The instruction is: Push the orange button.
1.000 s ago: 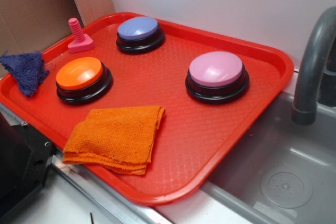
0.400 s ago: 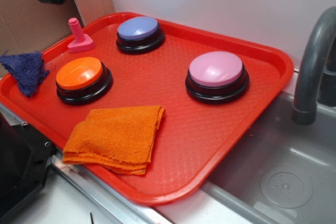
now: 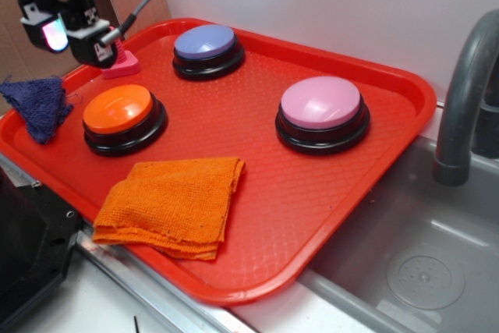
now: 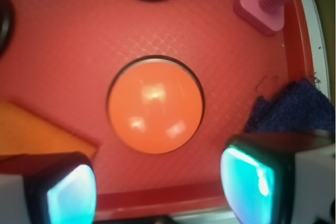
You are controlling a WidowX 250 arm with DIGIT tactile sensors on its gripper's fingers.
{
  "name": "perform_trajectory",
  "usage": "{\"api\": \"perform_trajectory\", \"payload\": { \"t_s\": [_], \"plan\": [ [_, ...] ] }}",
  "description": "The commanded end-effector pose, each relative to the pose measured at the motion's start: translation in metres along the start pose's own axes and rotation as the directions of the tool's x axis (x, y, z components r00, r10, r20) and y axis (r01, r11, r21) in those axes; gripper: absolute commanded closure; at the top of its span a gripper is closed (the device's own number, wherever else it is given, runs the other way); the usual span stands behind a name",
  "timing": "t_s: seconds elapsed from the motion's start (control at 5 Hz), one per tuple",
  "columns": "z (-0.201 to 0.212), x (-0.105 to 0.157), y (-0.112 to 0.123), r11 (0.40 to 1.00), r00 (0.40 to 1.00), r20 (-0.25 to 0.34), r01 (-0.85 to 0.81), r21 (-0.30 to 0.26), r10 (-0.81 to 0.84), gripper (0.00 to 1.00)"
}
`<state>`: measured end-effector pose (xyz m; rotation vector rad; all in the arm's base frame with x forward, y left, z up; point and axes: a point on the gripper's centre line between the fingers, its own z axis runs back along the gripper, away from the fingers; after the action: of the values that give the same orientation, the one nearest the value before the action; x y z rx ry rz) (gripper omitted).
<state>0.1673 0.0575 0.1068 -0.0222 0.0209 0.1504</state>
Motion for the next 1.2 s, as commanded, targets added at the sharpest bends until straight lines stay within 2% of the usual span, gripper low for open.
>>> {"api": "perform_trajectory", "payload": {
  "t_s": [0.0, 0.6, 0.8, 1.0],
  "plan": [
    [-0.038, 0.026, 0.007, 0.999, 0.998, 0.039, 0.051, 0.007, -0.052, 0.0],
    [-0.063, 0.024, -0.016, 0.996, 0.996, -0.027, 0.084, 0.004, -0.084, 0.0],
    [-0.063, 0.023, -0.017, 0.996, 0.996, -0.031, 0.084, 0.018, -0.083, 0.0],
    [-0.054, 0.02, -0.017, 0.994, 0.994, -0.011, 0.106, 0.029, -0.105, 0.0]
  ]
}}
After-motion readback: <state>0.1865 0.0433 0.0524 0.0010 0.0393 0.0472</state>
